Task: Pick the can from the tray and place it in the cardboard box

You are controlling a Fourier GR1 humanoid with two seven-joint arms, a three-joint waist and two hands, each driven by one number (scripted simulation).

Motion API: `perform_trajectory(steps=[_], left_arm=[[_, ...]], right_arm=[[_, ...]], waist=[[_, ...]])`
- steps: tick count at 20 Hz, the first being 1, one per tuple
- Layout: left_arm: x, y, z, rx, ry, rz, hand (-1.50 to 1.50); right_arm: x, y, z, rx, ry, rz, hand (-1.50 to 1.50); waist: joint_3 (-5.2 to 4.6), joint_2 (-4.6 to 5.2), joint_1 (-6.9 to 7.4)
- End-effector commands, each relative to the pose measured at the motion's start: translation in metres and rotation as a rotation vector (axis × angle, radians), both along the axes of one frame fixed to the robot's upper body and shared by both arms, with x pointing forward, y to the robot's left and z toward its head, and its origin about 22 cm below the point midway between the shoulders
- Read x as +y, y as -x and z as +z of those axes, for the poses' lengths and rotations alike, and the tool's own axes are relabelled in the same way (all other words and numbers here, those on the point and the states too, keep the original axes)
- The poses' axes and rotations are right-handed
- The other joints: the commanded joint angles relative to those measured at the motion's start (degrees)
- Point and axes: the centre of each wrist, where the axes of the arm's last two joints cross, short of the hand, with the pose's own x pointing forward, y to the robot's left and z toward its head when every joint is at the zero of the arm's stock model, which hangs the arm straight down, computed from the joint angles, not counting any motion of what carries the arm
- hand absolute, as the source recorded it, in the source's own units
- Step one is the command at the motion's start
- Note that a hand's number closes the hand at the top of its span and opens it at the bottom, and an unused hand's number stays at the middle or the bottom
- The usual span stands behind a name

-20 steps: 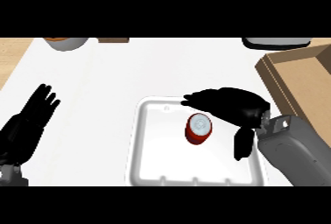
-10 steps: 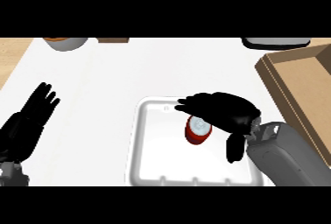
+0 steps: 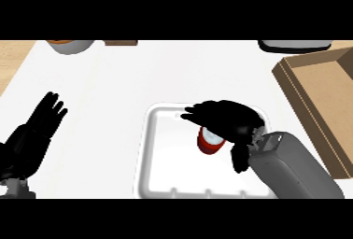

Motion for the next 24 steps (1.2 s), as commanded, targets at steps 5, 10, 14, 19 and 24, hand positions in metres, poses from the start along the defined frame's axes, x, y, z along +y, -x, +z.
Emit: perform_trajectory(steps=[5, 10, 14, 19, 24], left_arm=[[0.009, -0.012, 0.009, -0.022, -0.002, 0.012, 0.00], [0.011, -0.002, -0.010, -0.009, 0.010, 0.016, 0.00], [0.021, -0.002, 0.003, -0.016, -0.009, 0.006, 0.00], [0.004, -0.012, 0.006, 0.003, 0.011, -0.003, 0.00], [0.005, -0.015, 0.014, 0.002, -0.010, 0.002, 0.00]], right_arm=[[-0.008, 0.002, -0.014, -0.018, 0.043, -0.015, -1.50], [0.000, 0.000, -0.024, 0.003, 0.072, -0.022, -1.50], [0.000, -0.013, -0.031, 0.004, 0.098, 0.000, -1.50], [-0.004, -0.010, -0.049, 0.032, 0.121, -0.005, -1.50], [0.003, -0.001, -0.071, 0.007, 0.115, -0.007, -1.50]], waist=[[0.00, 0.02, -0.14], [-0.01, 0.02, -0.06], [0.00, 0.04, 0.09], [0.00, 0.02, -0.09], [0.00, 0.01, -0.15]])
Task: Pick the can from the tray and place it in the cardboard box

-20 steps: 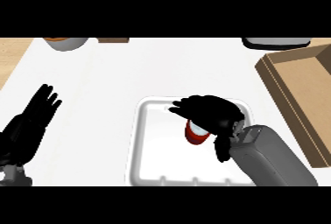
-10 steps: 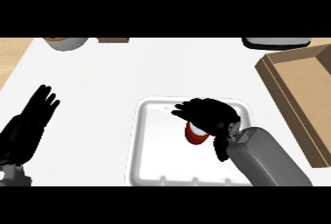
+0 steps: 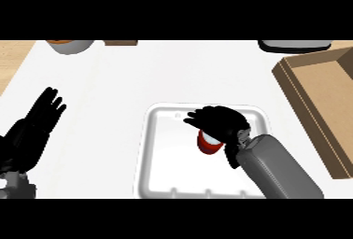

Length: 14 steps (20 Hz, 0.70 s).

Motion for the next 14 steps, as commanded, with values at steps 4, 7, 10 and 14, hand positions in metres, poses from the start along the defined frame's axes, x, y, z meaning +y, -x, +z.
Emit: perform_trajectory(steps=[4, 7, 10, 14], left_arm=[[0.012, 0.012, -0.010, 0.003, 0.016, 0.008, 0.00], [-0.004, 0.002, 0.004, 0.011, 0.000, -0.005, 0.00], [0.017, 0.002, -0.002, 0.007, 0.003, -0.002, 0.00], [-0.015, 0.001, 0.011, 0.000, 0.011, -0.008, 0.00]], right_arm=[[-0.008, 0.001, -0.005, -0.018, -0.023, -0.009, -1.50], [0.002, -0.005, -0.014, 0.000, -0.030, -0.029, 1.50], [0.003, -0.002, -0.008, -0.045, -0.080, 0.061, 1.50], [0.003, 0.004, -0.025, -0.051, -0.094, 0.089, 1.50]], waist=[[0.00, -0.05, -0.06], [0.01, -0.03, -0.08], [0.00, -0.02, -0.10], [0.01, -0.06, -0.13]])
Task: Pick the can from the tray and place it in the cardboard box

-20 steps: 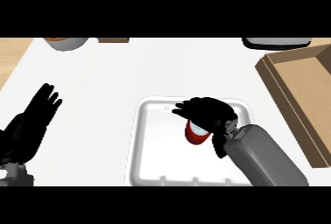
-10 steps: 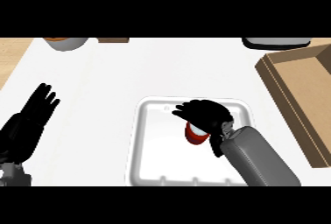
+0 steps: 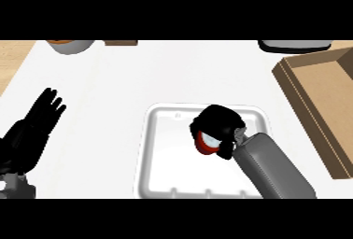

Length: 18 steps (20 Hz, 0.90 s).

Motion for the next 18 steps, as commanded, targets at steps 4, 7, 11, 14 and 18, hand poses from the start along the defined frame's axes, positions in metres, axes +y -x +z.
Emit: perform_trajectory(steps=[4, 7, 11, 14, 18], left_arm=[[-0.001, 0.008, -0.001, -0.009, -0.010, -0.005, 0.00], [-0.004, 0.002, -0.014, 0.006, -0.006, -0.003, 0.00], [0.004, 0.006, -0.005, -0.020, 0.005, 0.030, 0.00], [0.009, 0.003, 0.004, -0.015, -0.006, 0.016, 0.00], [0.000, 0.006, -0.004, -0.006, -0.001, -0.010, 0.00]], right_arm=[[-0.002, -0.007, -0.027, -0.008, 0.004, 0.039, 1.50], [-0.021, -0.010, -0.007, -0.024, -0.025, -0.159, 1.50], [-0.096, -0.034, -0.009, -0.028, -0.010, -0.753, 1.50], [-0.126, -0.043, -0.008, -0.057, -0.005, -1.035, 1.50], [-0.103, -0.060, 0.007, -0.173, -0.007, -1.171, 1.50]], waist=[[0.02, 0.09, 0.20], [0.01, 0.12, -0.29], [0.05, 0.70, -1.70], [0.10, 0.87, -0.36], [0.03, 0.30, 0.65]])
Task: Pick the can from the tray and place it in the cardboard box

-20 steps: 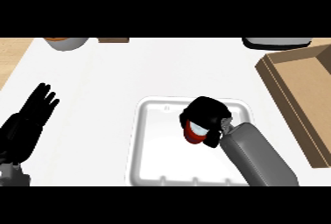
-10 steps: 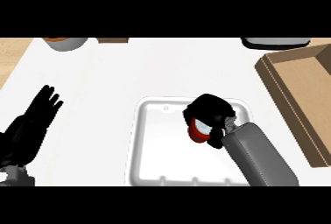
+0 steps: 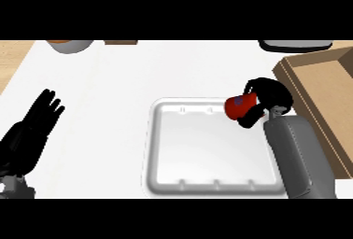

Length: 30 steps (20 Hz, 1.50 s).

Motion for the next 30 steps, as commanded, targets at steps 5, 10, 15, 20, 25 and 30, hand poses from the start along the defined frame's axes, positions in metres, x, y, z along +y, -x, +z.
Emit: perform_trajectory(steps=[5, 10, 15, 20, 25, 30], left_arm=[[-0.006, -0.001, -0.016, 0.022, 0.025, -0.004, 0.00], [0.010, -0.006, -0.004, 0.017, -0.006, 0.009, 0.00], [0.013, -0.005, 0.000, 0.013, 0.009, 0.019, 0.00], [0.016, 0.000, -0.008, 0.012, -0.004, 0.001, 0.00], [0.005, -0.007, -0.012, 0.012, 0.003, 0.006, 0.00], [-0.008, 0.002, 0.005, 0.013, 0.005, -0.027, 0.00]], right_arm=[[0.003, -0.020, 0.052, -0.229, 0.053, -0.170, 1.50], [0.046, -0.016, 0.128, -0.467, 0.050, -0.188, 1.50], [0.037, 0.000, 0.166, -0.612, 0.082, -0.331, 1.50], [0.017, 0.007, 0.213, -0.671, 0.115, -0.462, 1.50], [-0.027, 0.010, 0.207, -0.703, 0.160, -0.544, 1.50], [-0.069, -0.002, 0.207, -0.629, 0.214, -0.542, 1.50]], waist=[[-0.03, -0.44, -0.27], [-0.08, -0.73, -0.52], [-0.04, -0.67, -0.71], [-0.05, -0.49, -0.47], [-0.02, -0.40, -0.50], [0.00, -0.37, 0.03]])
